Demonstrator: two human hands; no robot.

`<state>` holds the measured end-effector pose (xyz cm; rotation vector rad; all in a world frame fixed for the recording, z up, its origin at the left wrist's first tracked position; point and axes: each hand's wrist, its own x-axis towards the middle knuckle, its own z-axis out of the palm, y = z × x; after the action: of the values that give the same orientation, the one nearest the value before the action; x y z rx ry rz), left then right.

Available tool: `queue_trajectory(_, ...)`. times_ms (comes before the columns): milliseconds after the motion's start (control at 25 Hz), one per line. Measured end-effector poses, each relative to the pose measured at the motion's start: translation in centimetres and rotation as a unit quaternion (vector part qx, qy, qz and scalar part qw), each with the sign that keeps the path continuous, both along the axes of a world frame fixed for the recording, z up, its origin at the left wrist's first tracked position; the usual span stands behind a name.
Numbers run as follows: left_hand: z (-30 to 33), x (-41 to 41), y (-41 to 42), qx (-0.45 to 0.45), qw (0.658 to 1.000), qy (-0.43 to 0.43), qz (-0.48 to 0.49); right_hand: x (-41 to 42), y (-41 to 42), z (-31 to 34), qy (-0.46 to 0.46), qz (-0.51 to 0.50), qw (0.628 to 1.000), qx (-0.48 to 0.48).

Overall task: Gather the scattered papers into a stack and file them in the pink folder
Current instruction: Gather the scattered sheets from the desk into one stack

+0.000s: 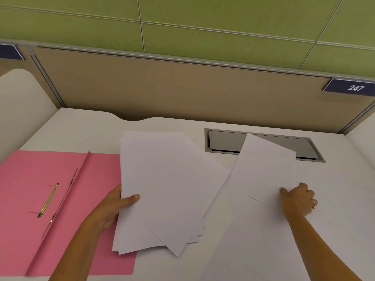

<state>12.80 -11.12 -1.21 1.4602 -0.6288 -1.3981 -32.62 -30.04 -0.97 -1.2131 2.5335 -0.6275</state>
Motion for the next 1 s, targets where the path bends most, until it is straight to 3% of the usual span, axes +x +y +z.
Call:
queue_trajectory(80,0.3,0.4,0.3,-0.007,1.0,0.009,0.008,2.4,0.5,0.6,0.036,0.017,0.997,-0.071)
queue_trajectory(120,0.4,0.5,0.4,-0.011,1.0,0.015,0.01,4.2,1.1,1.0,0.012,0.064,0.992,-0.107)
queue_trajectory(200,0.3,0.0,0.3,-0.012,0.999,0.029,0.009,8.2,2.8,1.9,-0.16,0.166,0.966,-0.114)
queue_trajectory(280,0.0,-0.7,0.3,-0.005,0.999,0.038,0.009,12.2,4.9,3.1,-0.368,0.195,0.909,-0.012)
queue_trajectory(360,-0.2,-1.4,0.4,0.012,0.999,0.043,0.01,14.6,6.4,3.0,-0.443,0.204,0.871,0.059)
queue_trajectory(520,-0.5,-2.0,0.4,0.058,0.998,0.036,-0.012,15.4,8.0,1.2,-0.34,0.217,0.912,0.074)
queue_trajectory(640,-0.4,-2.3,0.0,0.107,0.994,0.008,-0.014,14.8,7.4,1.6,-0.294,0.247,0.92,0.075)
queue_trajectory(1000,0.4,-2.1,-0.2,0.157,0.986,-0.053,-0.026,20.0,4.4,3.0,-0.142,0.413,0.895,0.092)
